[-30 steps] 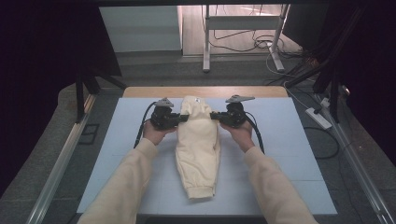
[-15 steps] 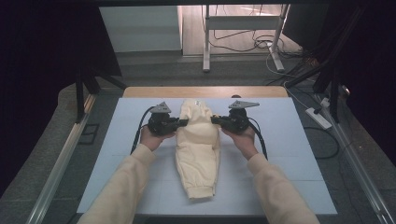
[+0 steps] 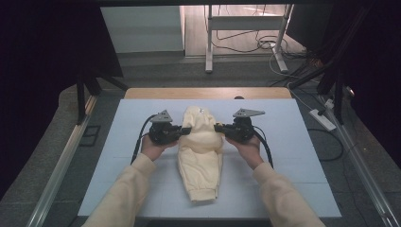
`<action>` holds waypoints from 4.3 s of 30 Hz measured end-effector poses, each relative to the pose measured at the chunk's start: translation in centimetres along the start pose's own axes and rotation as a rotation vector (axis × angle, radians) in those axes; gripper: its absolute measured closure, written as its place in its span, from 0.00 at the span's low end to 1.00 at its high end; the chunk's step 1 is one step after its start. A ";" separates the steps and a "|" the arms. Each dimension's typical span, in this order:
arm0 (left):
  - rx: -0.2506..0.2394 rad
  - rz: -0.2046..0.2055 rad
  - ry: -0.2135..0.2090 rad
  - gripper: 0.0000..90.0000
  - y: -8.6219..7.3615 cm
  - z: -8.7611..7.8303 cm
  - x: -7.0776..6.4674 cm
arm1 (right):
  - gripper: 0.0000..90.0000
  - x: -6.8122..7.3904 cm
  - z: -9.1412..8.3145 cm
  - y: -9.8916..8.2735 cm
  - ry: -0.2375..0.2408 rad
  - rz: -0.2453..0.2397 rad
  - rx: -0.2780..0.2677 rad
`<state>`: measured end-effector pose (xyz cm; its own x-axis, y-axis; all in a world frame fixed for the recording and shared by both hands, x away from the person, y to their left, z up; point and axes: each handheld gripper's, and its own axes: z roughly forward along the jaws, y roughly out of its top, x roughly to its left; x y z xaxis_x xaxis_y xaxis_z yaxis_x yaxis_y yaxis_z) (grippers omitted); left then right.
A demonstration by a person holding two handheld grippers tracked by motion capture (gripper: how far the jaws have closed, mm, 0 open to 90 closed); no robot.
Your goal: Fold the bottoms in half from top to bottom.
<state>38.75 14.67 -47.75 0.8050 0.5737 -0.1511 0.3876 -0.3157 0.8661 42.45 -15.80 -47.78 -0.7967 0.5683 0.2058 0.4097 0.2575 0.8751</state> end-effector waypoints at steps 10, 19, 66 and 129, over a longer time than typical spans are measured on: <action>0.004 0.013 -0.017 0.90 -1.3 -0.5 -1.6 | 0.95 1.9 -1.1 -1.4 0.009 -0.027 0.004; 0.020 0.022 -0.030 0.89 -2.4 -0.8 -2.9 | 0.95 3.1 -1.7 -2.8 0.026 -0.034 0.014; 0.131 0.058 -0.064 0.56 -6.1 -2.2 -7.6 | 0.84 7.1 -4.3 -7.3 0.078 -0.099 0.099; -0.025 -0.086 0.018 0.39 -4.9 -6.4 -5.7 | 0.42 9.4 -6.6 -6.7 0.171 -0.179 0.142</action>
<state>29.40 17.78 -48.09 0.7605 0.6119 -0.2172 0.4439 -0.2460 0.8616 29.27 -17.34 -48.79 -0.9204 0.3671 0.1350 0.3045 0.4560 0.8363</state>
